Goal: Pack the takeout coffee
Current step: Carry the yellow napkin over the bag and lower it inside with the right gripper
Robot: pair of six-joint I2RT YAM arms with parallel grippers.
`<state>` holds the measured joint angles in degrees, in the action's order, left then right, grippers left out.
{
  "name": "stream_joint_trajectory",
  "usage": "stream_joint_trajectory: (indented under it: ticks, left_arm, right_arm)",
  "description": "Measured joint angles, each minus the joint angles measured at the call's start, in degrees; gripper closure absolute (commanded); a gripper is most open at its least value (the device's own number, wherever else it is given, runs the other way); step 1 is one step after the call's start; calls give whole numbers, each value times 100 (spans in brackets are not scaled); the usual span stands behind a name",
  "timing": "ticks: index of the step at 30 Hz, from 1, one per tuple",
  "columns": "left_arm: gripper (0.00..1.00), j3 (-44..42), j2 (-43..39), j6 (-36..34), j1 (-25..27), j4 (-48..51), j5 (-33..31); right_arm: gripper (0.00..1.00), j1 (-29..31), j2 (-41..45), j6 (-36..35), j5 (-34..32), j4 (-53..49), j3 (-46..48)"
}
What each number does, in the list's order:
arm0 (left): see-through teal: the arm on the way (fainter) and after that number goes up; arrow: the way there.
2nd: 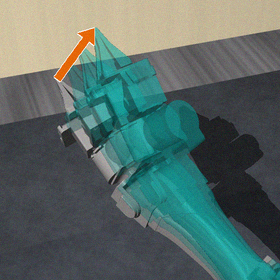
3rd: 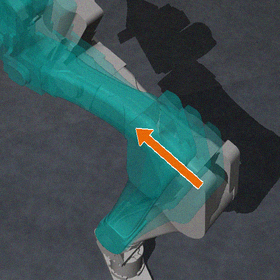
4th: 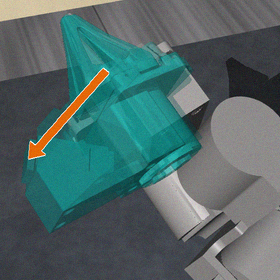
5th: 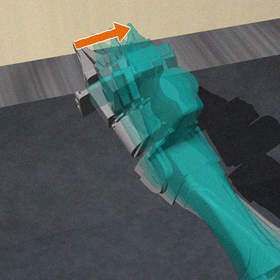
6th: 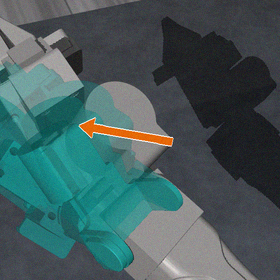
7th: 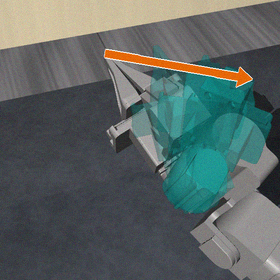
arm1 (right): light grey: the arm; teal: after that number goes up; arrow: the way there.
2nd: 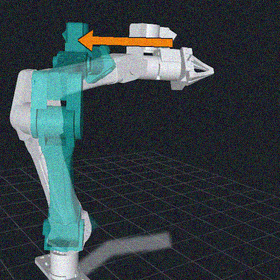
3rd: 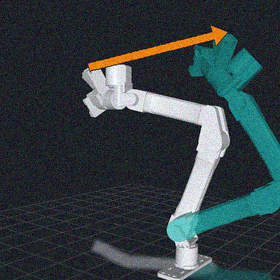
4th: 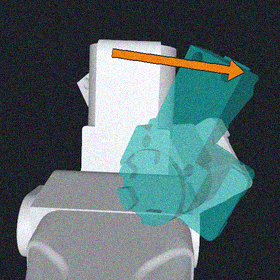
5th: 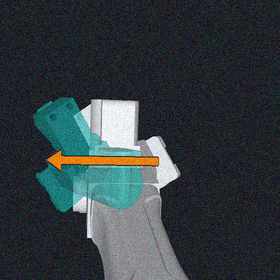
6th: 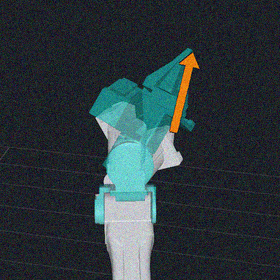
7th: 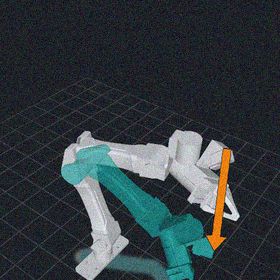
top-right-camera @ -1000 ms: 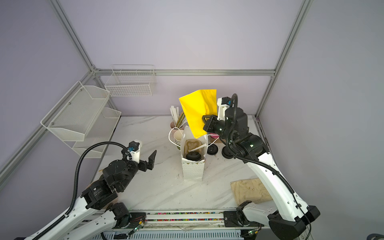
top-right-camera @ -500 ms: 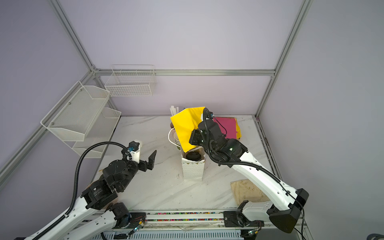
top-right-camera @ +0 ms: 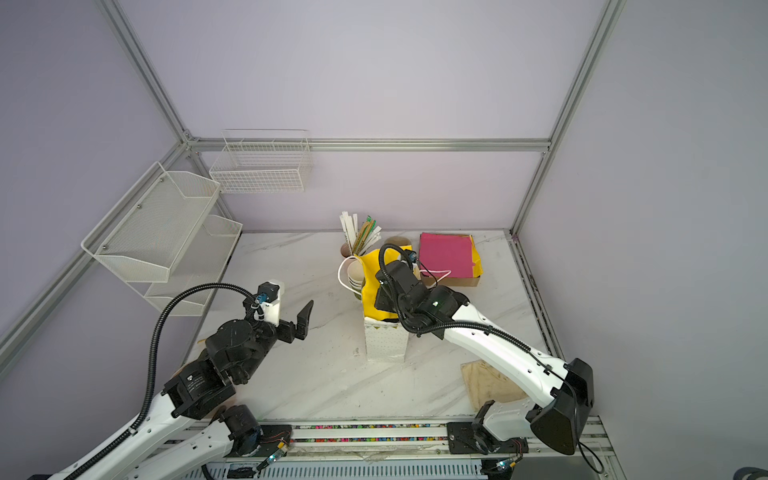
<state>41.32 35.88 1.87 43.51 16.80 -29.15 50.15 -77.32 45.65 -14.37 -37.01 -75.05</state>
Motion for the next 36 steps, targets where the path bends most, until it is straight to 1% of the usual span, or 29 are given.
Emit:
stream_joint_trajectory:
  ticks: [2, 5, 9, 12, 15, 18, 20, 24, 27, 30, 33, 36]
  left_arm:
    - [0, 0, 7, 0, 0, 0, 0]
    - [0, 0, 17, 0, 0, 0, 2]
    - [0, 0, 26, 0, 0, 0, 7]
    - [0, 0, 26, 0, 0, 0, 9]
    - [0, 0, 26, 0, 0, 0, 15]
    - [0, 0, 33, 0, 0, 0, 20]
    - [0, 0, 39, 0, 0, 0, 20]
    - [0, 0, 55, 0, 0, 0, 20]
    - [0, 0, 55, 0, 0, 0, 22]
    - [0, 0, 55, 0, 0, 0, 20]
    - [0, 0, 55, -2, 0, 0, 22]
    - [0, 0, 55, 0, 0, 0, 22]
  right_arm:
    - [100, 4, 0, 59, -22, -28, 20]
    - [88, 4, 0, 83, -61, -87, -33]
    - [65, 4, -22, 96, -138, -328, -387]
    - [61, 7, -46, 52, -243, -448, -774]
    - [60, 7, -59, -9, -317, -468, -1045]
    - [65, 7, -201, -133, -365, -439, -1224]
    - [66, 4, -415, -190, -382, -415, -1335]
    - [66, 4, -839, -339, -341, -149, -1333]
    - [70, -37, -1043, -404, -367, 2, -1314]
    - [75, -168, -1185, -433, -376, 210, -1213]
    - [75, -439, -1305, -417, -348, 404, -992]
    - [76, -697, -1335, -372, -240, 621, -540]
